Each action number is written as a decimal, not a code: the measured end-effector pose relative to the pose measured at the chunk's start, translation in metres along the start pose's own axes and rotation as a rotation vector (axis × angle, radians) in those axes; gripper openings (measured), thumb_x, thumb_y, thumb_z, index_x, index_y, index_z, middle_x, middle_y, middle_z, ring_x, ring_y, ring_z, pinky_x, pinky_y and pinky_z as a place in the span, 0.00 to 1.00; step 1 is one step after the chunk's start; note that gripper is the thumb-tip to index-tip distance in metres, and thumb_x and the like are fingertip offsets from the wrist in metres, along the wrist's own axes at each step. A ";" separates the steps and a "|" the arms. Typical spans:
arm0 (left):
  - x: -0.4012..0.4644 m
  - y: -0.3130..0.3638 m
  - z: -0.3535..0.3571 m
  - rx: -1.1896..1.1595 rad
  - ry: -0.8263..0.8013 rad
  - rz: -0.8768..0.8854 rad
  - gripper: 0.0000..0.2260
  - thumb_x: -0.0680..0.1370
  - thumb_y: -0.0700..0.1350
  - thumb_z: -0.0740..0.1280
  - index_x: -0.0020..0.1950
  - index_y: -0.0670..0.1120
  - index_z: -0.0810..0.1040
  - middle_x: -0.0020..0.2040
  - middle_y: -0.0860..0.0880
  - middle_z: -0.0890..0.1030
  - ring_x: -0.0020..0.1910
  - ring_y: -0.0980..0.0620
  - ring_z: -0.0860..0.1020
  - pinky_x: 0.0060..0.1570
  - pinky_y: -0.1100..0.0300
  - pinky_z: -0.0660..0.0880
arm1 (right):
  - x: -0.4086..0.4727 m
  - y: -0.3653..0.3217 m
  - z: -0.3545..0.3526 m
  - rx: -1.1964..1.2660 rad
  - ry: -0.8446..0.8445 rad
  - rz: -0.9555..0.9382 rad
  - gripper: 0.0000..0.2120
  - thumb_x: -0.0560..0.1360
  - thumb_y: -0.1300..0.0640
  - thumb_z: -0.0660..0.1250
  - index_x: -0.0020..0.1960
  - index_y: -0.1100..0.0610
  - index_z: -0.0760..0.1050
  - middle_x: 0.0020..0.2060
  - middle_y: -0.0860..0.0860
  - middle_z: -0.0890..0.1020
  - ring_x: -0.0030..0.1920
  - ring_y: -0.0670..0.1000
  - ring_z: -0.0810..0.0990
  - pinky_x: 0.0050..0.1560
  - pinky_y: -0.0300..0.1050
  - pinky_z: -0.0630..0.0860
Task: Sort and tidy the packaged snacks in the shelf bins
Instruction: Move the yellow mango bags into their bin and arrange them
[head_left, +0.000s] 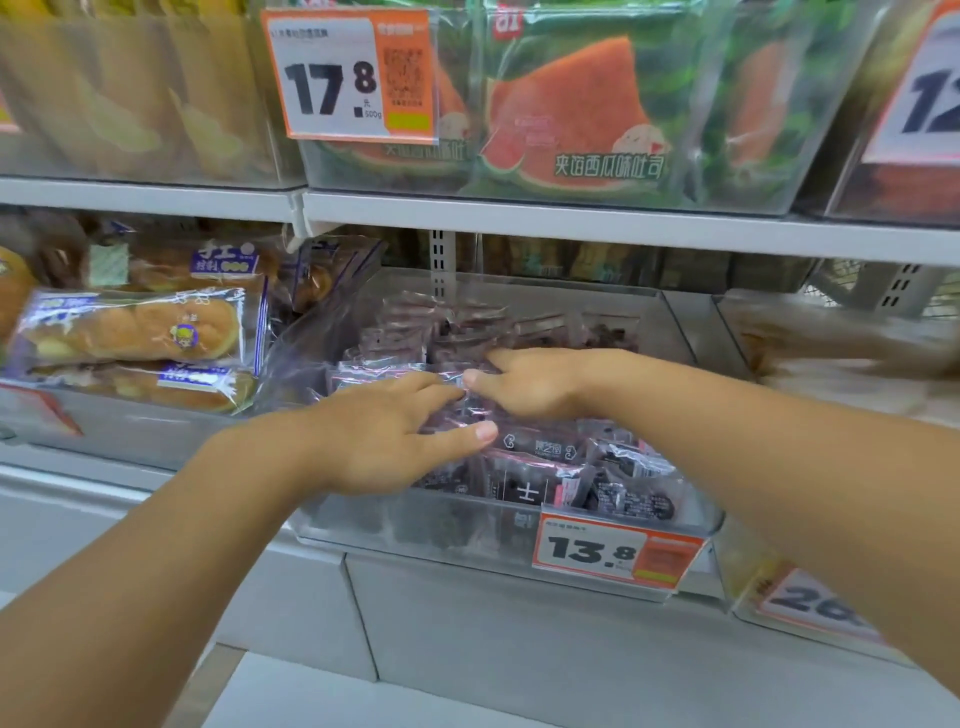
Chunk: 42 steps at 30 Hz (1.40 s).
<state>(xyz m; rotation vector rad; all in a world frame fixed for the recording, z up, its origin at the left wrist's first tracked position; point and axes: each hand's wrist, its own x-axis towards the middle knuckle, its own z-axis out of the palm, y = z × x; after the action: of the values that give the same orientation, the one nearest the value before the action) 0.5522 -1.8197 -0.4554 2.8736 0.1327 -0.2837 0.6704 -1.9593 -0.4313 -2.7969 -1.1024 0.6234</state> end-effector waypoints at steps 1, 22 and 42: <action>-0.001 -0.002 0.003 0.009 0.042 0.017 0.47 0.66 0.81 0.40 0.81 0.59 0.54 0.78 0.61 0.58 0.77 0.53 0.59 0.75 0.52 0.58 | -0.007 0.001 -0.002 0.028 0.007 -0.001 0.33 0.83 0.37 0.45 0.82 0.55 0.48 0.81 0.53 0.52 0.80 0.55 0.52 0.77 0.52 0.51; -0.033 0.052 0.018 0.024 0.419 0.333 0.11 0.69 0.59 0.78 0.45 0.54 0.85 0.39 0.59 0.83 0.38 0.59 0.79 0.39 0.57 0.77 | -0.140 0.021 0.050 -0.257 0.466 -0.154 0.09 0.76 0.57 0.67 0.42 0.50 0.67 0.39 0.54 0.73 0.45 0.59 0.76 0.40 0.47 0.66; -0.078 0.088 0.017 0.113 -0.008 0.238 0.05 0.72 0.53 0.77 0.46 0.55 0.86 0.37 0.59 0.84 0.35 0.63 0.78 0.37 0.67 0.73 | -0.188 0.011 0.064 -0.385 0.289 -0.261 0.14 0.77 0.56 0.65 0.36 0.53 0.62 0.32 0.49 0.63 0.40 0.59 0.66 0.35 0.48 0.60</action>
<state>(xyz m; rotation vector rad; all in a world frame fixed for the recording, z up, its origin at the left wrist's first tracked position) 0.4835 -1.9141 -0.4348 2.9601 -0.2333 -0.2639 0.5283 -2.0978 -0.4271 -2.8321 -1.6229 -0.0230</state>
